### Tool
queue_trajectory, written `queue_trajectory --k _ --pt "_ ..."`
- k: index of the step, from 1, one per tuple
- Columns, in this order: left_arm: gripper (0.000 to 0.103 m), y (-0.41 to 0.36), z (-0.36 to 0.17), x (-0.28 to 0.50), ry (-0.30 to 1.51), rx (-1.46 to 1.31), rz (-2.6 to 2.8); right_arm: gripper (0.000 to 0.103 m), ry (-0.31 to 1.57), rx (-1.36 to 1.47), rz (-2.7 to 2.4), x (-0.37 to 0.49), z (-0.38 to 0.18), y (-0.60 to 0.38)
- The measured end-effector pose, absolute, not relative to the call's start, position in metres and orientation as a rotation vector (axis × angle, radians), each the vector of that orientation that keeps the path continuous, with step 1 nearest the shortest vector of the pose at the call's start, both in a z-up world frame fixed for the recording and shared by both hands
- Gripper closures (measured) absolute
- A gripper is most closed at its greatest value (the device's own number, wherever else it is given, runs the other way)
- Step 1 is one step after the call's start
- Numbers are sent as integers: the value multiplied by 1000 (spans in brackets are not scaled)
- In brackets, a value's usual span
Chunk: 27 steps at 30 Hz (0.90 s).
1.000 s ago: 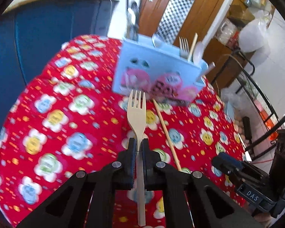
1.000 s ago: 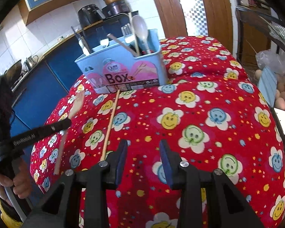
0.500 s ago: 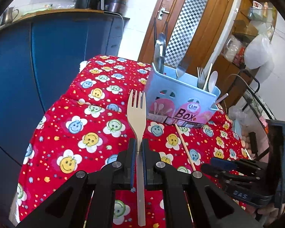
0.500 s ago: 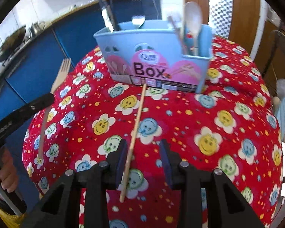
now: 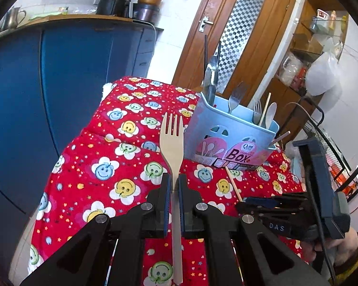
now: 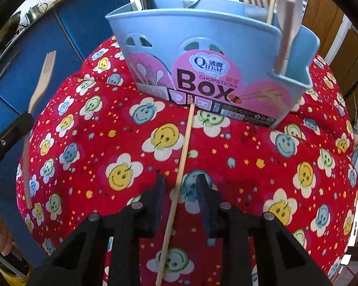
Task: Organize utensils
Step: 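Lift the wooden fork with the left tool while the right tool grasps the last chopstick, then carry the wooden fork and the chopstick up over the blue caddy with both tools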
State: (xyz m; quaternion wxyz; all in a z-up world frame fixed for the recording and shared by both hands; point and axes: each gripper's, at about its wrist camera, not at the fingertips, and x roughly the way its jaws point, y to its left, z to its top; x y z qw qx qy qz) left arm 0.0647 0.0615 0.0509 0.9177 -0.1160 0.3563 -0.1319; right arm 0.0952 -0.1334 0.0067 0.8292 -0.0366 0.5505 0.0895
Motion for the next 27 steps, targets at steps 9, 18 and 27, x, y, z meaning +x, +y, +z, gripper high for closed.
queue_trajectory --k 9,18,27 --pt "97 63 52 68 715 -243 -289 84 1191 -156 198 112 5 -122" --pt "97 60 56 62 693 -238 -309 97 1126 -13 274 98 7 -133" --pt "97 48 76 56 602 -230 -368 97 898 126 360 34 43 -157"
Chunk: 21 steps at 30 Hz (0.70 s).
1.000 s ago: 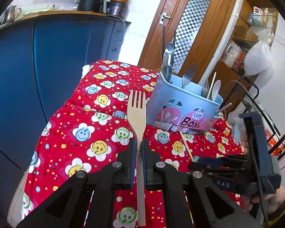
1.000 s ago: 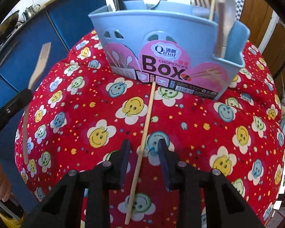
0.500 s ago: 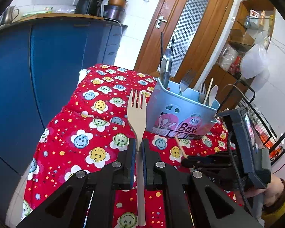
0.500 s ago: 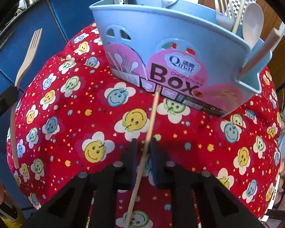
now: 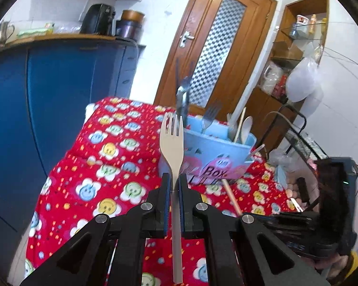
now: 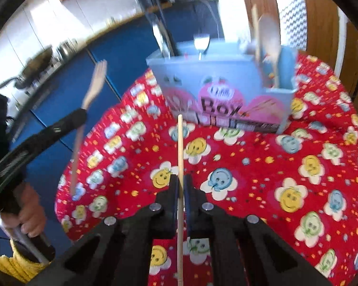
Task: Organize utensils
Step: 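Carry the wooden fork and the chopstick up over the blue caddy with both tools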
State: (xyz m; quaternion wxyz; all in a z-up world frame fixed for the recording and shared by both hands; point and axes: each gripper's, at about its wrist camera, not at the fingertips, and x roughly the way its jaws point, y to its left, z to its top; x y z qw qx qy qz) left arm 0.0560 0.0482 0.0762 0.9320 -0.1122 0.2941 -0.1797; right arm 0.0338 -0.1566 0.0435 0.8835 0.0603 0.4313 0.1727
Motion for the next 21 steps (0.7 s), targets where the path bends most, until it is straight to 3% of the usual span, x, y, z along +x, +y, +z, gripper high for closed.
queue_trajectory --k 6,21 --pt "97 27 100 66 517 -176 -373 97 718 168 300 10 79 -190" --pt "97 -11 151 129 347 -193 -386 97 489 221 188 37 116 -238"
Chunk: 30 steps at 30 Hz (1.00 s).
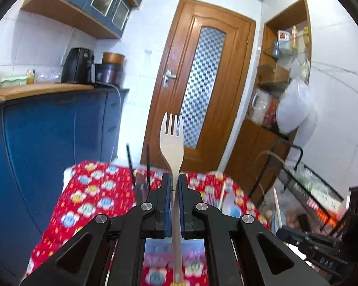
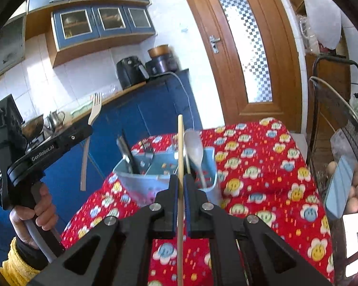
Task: Organize utensils
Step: 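Carry the wooden fork and the chopstick up over the blue caddy with both tools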
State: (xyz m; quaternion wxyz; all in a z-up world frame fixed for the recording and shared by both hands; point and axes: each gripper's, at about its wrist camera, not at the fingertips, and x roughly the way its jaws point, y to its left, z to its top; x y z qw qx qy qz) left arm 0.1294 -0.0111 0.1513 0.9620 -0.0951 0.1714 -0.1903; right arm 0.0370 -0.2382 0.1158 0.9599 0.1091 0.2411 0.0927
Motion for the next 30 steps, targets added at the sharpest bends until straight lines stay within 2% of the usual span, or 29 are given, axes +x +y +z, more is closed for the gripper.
queue_trajectory --k 6,19,30 --pt "97 -24 142 155 294 -186 -350 97 397 197 175 61 124 -238" --pt "97 -32 106 183 301 -179 -337 97 175 192 195 130 117 -237" --pt "97 -33 92 183 281 -193 -366 97 149 100 186 144 96 -221"
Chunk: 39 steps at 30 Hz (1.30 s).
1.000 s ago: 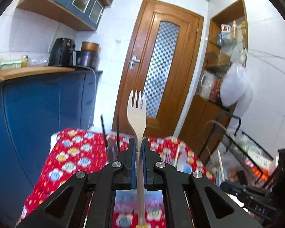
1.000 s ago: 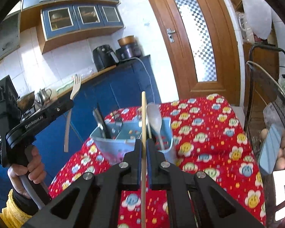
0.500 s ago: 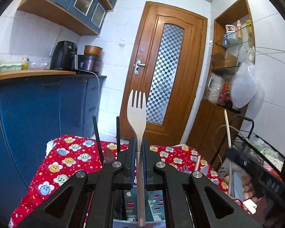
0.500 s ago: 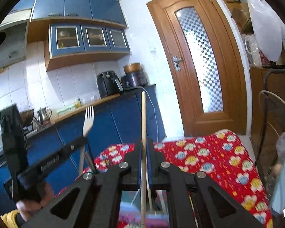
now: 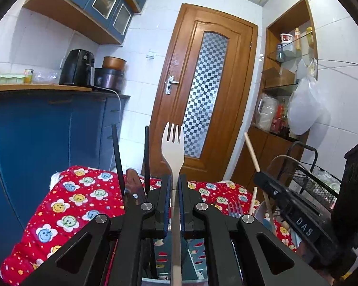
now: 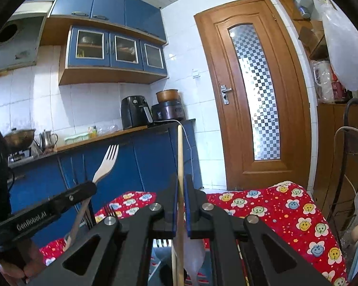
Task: Organize utensils
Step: 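Carry the wooden fork and the chopstick up over the blue caddy with both tools, then lower the chopstick and wooden fork into the caddy and open both tools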
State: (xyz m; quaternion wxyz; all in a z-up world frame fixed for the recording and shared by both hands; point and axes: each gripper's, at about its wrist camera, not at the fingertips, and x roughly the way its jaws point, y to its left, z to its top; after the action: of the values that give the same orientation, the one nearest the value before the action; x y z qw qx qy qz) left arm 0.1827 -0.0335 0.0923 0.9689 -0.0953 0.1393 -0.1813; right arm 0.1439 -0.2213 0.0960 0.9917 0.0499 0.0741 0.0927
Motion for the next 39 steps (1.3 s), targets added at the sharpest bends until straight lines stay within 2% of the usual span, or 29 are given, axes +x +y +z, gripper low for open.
queue_trajectory --k 24,29,30,31,32,34,39 --pt "97 -25 86 174 279 -239 -353 97 49 -11 150 130 97 -204" --pt "93 -25 86 170 289 -221 -360 96 104 -29 165 129 90 -200" --pt "91 -25 87 168 290 -212 -360 95 117 -27 170 128 89 -201" --pt "84 -24 87 166 292 -206 -362 90 129 -26 173 127 89 -201" --pt "76 -25 88 165 294 -202 -363 80 140 -24 174 125 89 -201" --pt "72 -24 89 160 298 -196 -361 72 155 -7 181 122 90 -203" --pt "71 -19 97 145 303 -181 -356 71 181 56 183 108 98 -209"
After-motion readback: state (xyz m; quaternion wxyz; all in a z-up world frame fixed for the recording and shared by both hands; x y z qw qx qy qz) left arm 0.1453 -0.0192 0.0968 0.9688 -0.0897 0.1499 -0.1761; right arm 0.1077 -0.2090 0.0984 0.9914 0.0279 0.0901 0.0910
